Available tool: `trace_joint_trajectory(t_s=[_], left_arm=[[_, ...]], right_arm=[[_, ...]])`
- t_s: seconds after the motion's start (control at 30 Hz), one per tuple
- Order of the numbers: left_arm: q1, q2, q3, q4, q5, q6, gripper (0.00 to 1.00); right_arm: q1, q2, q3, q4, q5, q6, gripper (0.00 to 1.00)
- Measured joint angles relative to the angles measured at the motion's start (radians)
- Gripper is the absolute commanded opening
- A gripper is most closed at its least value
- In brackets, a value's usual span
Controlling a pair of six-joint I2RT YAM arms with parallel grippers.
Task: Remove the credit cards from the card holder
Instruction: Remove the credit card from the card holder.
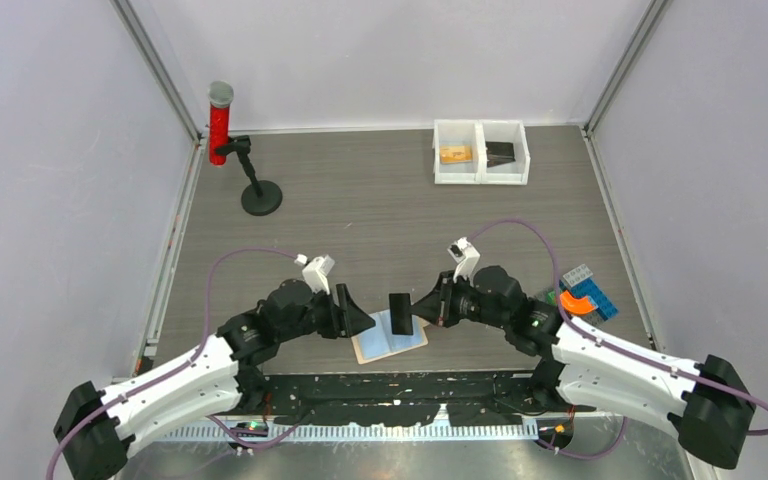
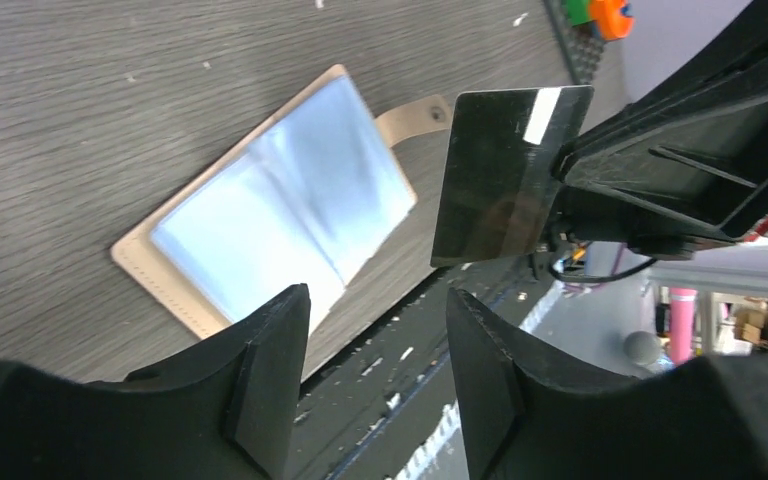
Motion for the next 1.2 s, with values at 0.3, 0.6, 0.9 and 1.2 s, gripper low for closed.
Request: trace_joint_trajectory(t_s=[0.3,0.6,0.9,1.2], left_arm=[[0.0,-0.13,0.001,0.041,0.064,-0.034,0.63],[-0.055,-0.126,0.021,0.021,0.038,0.169,0.56],[-0.269,-0.122,0.027,0.098,-0.238,0.544,0.61],[-0.372,-0.082,-0.146,0.399,-0.374,0.933,0.65]], right_arm=[[0.0,-0.111,-0.076,0.106,-0.08,0.022,0.05],[0.0,-0.087,-0.023,0.008,-0.055,0.193,0.05],[0.0,-0.041,0.139,-0.18,0.058,0.444,0.05],[-0.009,-0.007,0.178,-0.27,0.114,0.56,0.05]])
